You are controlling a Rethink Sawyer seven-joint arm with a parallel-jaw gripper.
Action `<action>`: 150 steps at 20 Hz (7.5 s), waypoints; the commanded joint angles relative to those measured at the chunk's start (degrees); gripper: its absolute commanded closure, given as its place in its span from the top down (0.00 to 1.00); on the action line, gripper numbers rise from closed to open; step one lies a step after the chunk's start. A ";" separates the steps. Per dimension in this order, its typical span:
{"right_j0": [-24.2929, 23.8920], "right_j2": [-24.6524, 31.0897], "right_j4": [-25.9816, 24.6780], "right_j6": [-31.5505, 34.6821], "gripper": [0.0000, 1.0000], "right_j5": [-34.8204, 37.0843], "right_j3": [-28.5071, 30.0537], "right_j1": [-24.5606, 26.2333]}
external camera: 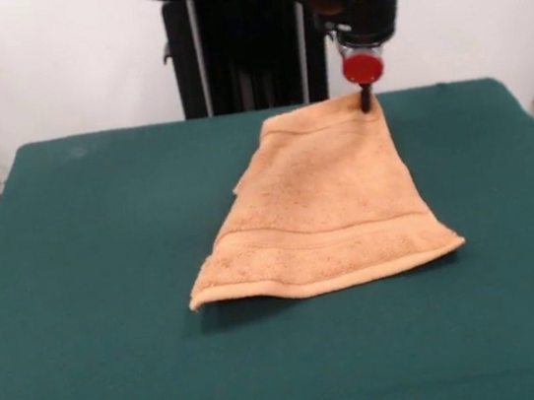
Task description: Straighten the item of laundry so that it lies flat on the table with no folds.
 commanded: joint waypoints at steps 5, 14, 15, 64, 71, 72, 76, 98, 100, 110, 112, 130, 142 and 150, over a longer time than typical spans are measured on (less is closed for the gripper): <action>7.08 -2.55 -4.25 11.67 0.00 -17.17 -4.70 -1.17; 16.01 -11.82 -1.46 14.27 0.00 -32.50 -6.65 -4.16; 16.63 -12.59 -0.83 13.97 0.00 -33.72 -6.64 -4.49; 21.37 -20.45 15.93 2.62 0.00 -26.53 -14.65 8.74; 18.16 -16.56 17.24 1.88 0.00 -24.80 -11.60 6.12; 17.51 -15.45 17.91 2.10 0.00 -24.52 -10.58 4.86; 14.76 -10.58 21.24 2.42 0.00 -22.09 -6.09 -0.59; 19.06 -15.53 19.67 3.13 0.00 -19.25 -10.20 5.83; 19.29 -15.80 20.45 2.89 0.00 -17.80 -10.28 6.48; 19.72 -16.88 21.73 1.83 0.00 -11.68 -11.12 8.09; 19.76 -16.94 21.33 2.13 0.00 -12.00 -11.34 8.34; 18.83 -15.07 20.92 5.47 0.00 -20.52 -11.03 7.61; 19.02 -15.76 21.25 5.67 1.00 -20.32 -11.03 7.39; 17.78 -15.22 20.17 6.73 1.00 -25.97 -10.40 6.90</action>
